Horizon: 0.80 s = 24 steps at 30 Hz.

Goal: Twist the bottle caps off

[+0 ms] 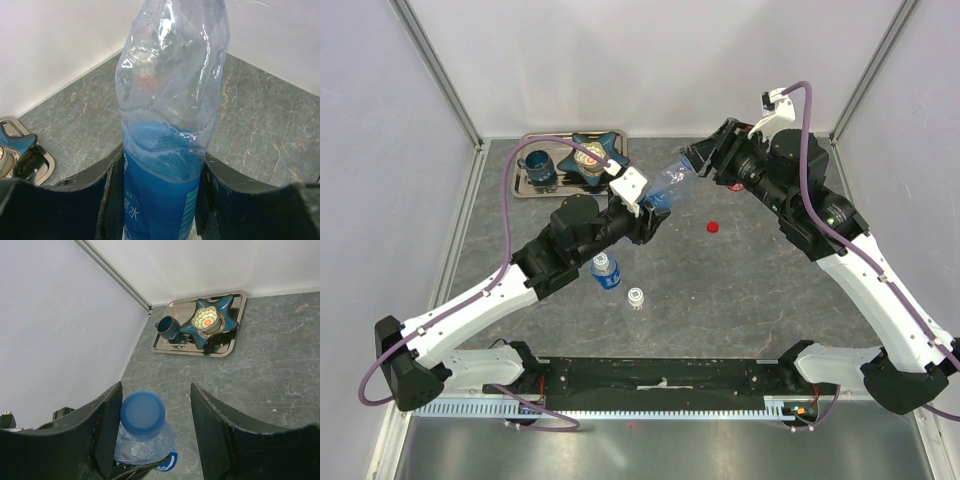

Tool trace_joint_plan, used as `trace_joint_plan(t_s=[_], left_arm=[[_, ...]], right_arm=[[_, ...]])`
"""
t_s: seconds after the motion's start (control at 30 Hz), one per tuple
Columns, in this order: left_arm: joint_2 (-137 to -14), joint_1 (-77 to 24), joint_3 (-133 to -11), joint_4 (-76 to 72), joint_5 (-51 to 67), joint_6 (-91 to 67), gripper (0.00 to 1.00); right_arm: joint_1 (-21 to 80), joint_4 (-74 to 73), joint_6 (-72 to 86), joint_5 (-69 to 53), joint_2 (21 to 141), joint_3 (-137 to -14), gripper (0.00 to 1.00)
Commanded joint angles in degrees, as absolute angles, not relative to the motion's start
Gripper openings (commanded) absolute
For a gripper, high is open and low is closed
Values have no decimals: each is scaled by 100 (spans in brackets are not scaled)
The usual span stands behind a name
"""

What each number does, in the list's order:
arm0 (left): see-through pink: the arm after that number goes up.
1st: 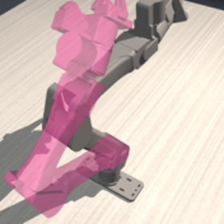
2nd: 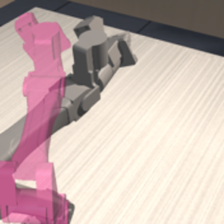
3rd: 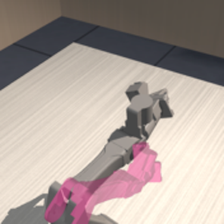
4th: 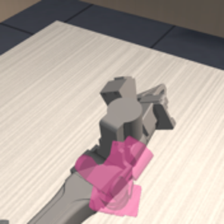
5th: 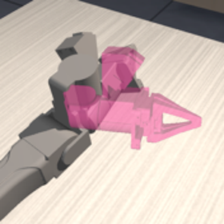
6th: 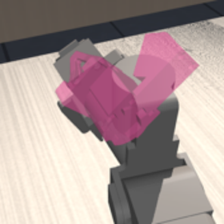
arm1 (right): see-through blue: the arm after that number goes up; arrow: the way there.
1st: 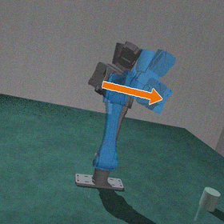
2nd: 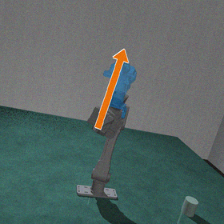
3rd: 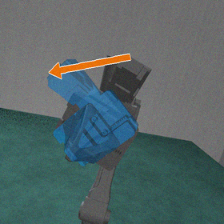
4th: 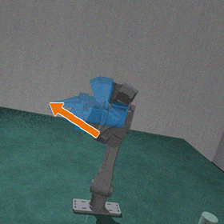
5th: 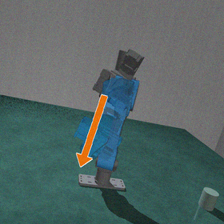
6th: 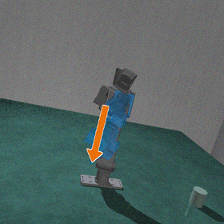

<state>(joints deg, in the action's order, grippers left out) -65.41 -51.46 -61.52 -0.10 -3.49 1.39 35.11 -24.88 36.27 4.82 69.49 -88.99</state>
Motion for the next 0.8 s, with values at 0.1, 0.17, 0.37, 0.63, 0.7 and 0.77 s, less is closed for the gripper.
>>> trace_joint_plan(t_s=[0.1, 0.17, 0.37, 0.63, 0.7, 0.77], left_arm=[[-6521, -5186, -6214, -378, -475, 325, 44], [-6521, -5186, -6214, -378, -483, 316, 44], [-6478, -5185, -6196, -378, -510, 316, 44], [-6241, -5063, -6152, -483, 1091, 185, 44], [-6249, -4766, -6266, -457, 2060, -182, 44], [-6328, -4466, -6432, -605, 3817, -787, 44]], right_arm=[[3577, -2364, 3665, 387, 6961, -8763, 61], [3577, -2364, 3648, 395, 6935, -8736, 56], [3586, -2355, 3639, 431, 6847, -8640, 17], [3568, -2303, 3104, 27, 6732, -8613, 0], [3533, -2285, 2778, -631, 6741, -8701, 0], [3481, -2198, 2594, -1244, 6715, -8719, 0]])
